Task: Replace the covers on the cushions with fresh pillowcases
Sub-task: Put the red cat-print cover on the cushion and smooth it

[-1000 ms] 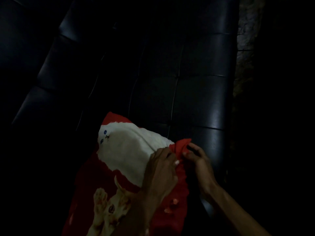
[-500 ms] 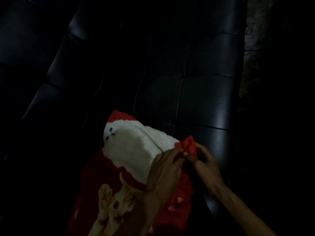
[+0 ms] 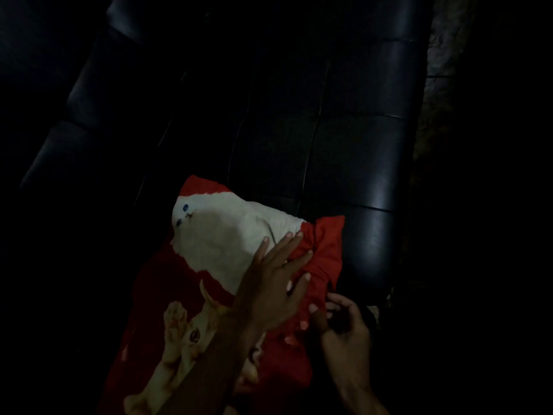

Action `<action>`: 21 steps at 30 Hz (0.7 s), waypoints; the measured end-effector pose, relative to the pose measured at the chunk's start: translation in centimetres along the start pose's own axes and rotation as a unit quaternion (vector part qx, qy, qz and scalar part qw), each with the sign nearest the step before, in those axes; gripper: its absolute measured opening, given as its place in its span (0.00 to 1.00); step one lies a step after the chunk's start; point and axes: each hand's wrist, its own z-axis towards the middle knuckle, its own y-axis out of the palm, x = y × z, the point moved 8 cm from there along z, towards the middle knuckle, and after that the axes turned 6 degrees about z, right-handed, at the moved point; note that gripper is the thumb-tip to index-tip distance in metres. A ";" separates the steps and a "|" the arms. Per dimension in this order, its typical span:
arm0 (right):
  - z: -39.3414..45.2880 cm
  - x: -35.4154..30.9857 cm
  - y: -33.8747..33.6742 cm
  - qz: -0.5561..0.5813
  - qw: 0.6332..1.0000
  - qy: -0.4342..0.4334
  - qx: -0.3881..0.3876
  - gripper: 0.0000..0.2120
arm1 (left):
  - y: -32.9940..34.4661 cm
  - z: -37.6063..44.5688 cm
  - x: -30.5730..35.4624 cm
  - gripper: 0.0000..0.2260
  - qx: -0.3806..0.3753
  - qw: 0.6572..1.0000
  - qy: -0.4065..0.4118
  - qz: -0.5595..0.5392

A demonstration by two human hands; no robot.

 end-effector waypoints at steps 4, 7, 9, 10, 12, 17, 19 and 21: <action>-0.2 -1.2 0.6 -0.009 0.999 -0.036 0.006 0.14 | 0.3 1.2 -1.1 0.19 0.025 0.999 0.017 -0.038; -0.2 -2.6 0.5 -0.028 0.996 -0.081 0.025 0.12 | 0.2 1.6 -1.7 0.19 0.047 0.998 0.020 -0.048; -0.8 -2.1 0.7 -0.059 0.995 -0.075 0.014 0.13 | 0.5 1.8 -1.9 0.19 0.047 0.997 0.022 -0.052; -1.2 -1.7 0.9 -0.079 0.994 -0.072 -0.006 0.13 | 0.7 1.7 -1.9 0.20 0.043 0.997 0.023 -0.053; -2.0 -1.1 1.5 -0.126 0.988 -0.074 -0.055 0.11 | 0.9 1.6 -1.9 0.21 0.035 0.997 0.030 -0.059; -1.9 -4.3 1.4 -0.203 0.966 -0.132 -0.088 0.15 | 0.5 1.9 -2.0 0.27 0.008 0.994 0.010 -0.105; -2.1 -5.1 1.2 -0.220 0.958 -0.170 -0.077 0.12 | 0.2 2.0 -1.7 0.28 0.001 0.993 0.000 -0.118; -2.5 -4.6 1.2 -0.251 0.949 -0.173 -0.080 0.11 | -0.3 1.8 -1.5 0.28 0.010 0.992 0.006 -0.124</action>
